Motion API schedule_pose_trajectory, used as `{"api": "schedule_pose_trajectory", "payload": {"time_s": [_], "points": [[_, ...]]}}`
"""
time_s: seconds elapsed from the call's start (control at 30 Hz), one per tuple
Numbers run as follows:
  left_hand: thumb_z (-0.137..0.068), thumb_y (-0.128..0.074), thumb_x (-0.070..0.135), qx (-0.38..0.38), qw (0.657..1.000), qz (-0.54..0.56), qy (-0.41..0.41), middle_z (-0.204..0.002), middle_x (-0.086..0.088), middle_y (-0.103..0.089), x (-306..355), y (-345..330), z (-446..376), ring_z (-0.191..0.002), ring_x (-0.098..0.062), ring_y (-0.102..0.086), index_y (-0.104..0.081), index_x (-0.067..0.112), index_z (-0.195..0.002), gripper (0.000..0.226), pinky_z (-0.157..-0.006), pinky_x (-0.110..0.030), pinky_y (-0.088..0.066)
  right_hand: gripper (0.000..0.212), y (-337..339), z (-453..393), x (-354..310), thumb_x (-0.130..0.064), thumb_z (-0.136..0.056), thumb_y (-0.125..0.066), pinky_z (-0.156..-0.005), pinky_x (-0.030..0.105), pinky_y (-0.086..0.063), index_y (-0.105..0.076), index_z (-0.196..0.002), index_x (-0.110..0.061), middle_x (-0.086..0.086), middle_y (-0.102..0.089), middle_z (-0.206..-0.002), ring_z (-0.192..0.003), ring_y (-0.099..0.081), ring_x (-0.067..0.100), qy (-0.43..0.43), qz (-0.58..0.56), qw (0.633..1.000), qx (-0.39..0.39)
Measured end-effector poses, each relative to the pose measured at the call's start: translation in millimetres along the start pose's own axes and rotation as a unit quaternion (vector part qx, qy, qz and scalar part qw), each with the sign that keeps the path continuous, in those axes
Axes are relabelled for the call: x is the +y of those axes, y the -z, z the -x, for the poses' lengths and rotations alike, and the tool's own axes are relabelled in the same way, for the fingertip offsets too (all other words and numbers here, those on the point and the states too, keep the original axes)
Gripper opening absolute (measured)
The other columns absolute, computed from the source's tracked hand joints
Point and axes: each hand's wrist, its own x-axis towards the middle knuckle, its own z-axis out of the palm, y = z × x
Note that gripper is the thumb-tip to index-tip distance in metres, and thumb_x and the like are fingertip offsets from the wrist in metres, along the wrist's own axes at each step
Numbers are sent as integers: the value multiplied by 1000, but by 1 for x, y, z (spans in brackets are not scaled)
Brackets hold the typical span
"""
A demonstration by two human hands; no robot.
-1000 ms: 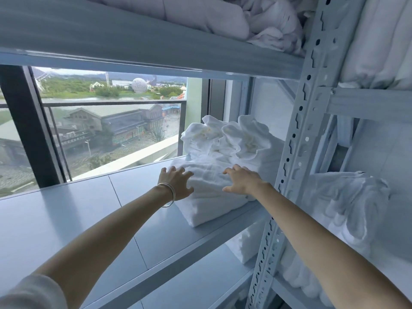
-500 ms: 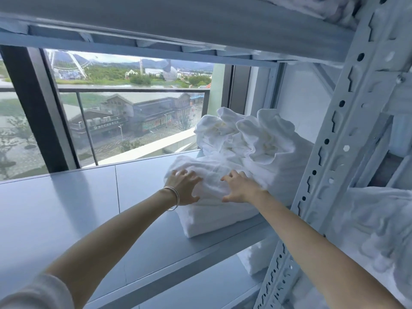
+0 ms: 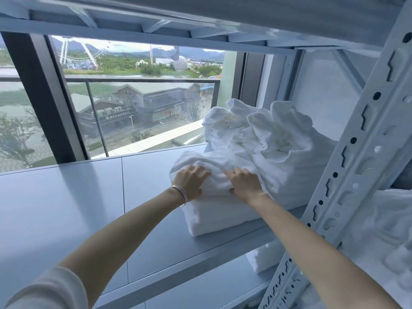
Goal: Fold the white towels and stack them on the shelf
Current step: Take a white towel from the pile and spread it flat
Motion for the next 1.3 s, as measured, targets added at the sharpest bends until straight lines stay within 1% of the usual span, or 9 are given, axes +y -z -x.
{"api": "schedule_pose_trajectory", "payload": {"time_s": [0.17, 0.37, 0.63, 0.77, 0.87, 0.97, 1.1, 1.2, 1.3], "points": [[-91, -39, 7, 52, 998, -45, 4, -132, -6, -48, -8, 15, -6, -107, -27, -58, -43, 18, -130, 40, -68, -33, -43, 49, 14, -9, -1, -27, -84, -64, -78, 34, -47, -44, -128, -16, 7, -56, -115, -105, -57, 30, -1, -52, 997, 48], [-93, -41, 7, 75, 994, -67, 49, -124, -4, -52, -49, 24, 20, -101, -27, -60, -46, 18, -126, 35, -64, -33, -43, 56, 38, -25, -36, -30, -84, -65, -79, 36, -47, -42, -133, -19, 7, -55, -120, -107, -57, 31, 29, -95, 991, 84], [-90, -48, 5, 52, 983, -111, 137, -115, -3, -58, -129, 18, 123, -95, -26, -64, -50, 17, -118, 31, -59, -32, -40, 46, 67, -34, -151, -27, -83, -64, -80, 38, -47, -47, -124, -15, 8, -56, -118, -106, -58, 32, 125, -119, 980, 95], [-64, -75, 6, 44, 976, -139, 160, -78, 2, -64, -167, 16, 202, -57, -19, -65, -65, 19, -90, 30, -41, -23, -39, 44, 78, -24, -228, -27, -84, -63, -81, 37, -45, -48, -124, -14, 8, -55, -118, -107, -56, 32, 184, -121, 972, 87], [-58, -79, 10, -4, 972, -144, 186, -73, 5, -63, -199, 11, 263, -54, -16, -64, -67, 21, -87, 33, -40, -20, -37, 42, 83, -12, -292, -27, -85, -62, -73, 33, -40, -48, -122, -14, 8, -55, -116, -106, -55, 31, 216, -144, 962, 84], [-33, -89, 14, 4, 964, -171, 205, -57, 8, -57, -231, 9, 327, -38, -12, -55, -67, 25, -68, 42, -33, -14, -30, 43, 90, 6, -357, -28, -84, -62, -71, 32, -37, -49, -123, -15, 6, -56, -116, -105, -55, 31, 246, -159, 953, 82], [-45, -86, 10, 5, 957, -181, 227, -63, 6, -60, -269, 4, 408, -43, -15, -58, -67, 23, -75, 37, -33, -17, -34, 46, 98, 29, -436, -29, -84, -64, -72, 33, -40, -49, -125, -15, 6, -55, -121, -106, -54, 30, 275, -180, 941, 79], [-77, -64, 3, -21, 955, -144, 257, -88, -1, -66, -286, 0, 458, -67, -23, -67, -65, 17, -99, 26, -45, -26, -42, 47, 101, 43, -482, -30, -83, -64, -69, 32, -38, -48, -125, -16, 6, -54, -122, -106, -54, 31, 292, -186, 936, 64], [-87, -49, 1, -36, 950, -142, 275, -113, -2, -61, -298, -6, 488, -86, -26, -66, -56, 17, -118, 35, -57, -30, -48, 47, 97, 50, -515, -30, -83, -64, -67, 30, -34, -48, -125, -16, 6, -54, -121, -105, -55, 30, 306, -184, 933, 49]]}}
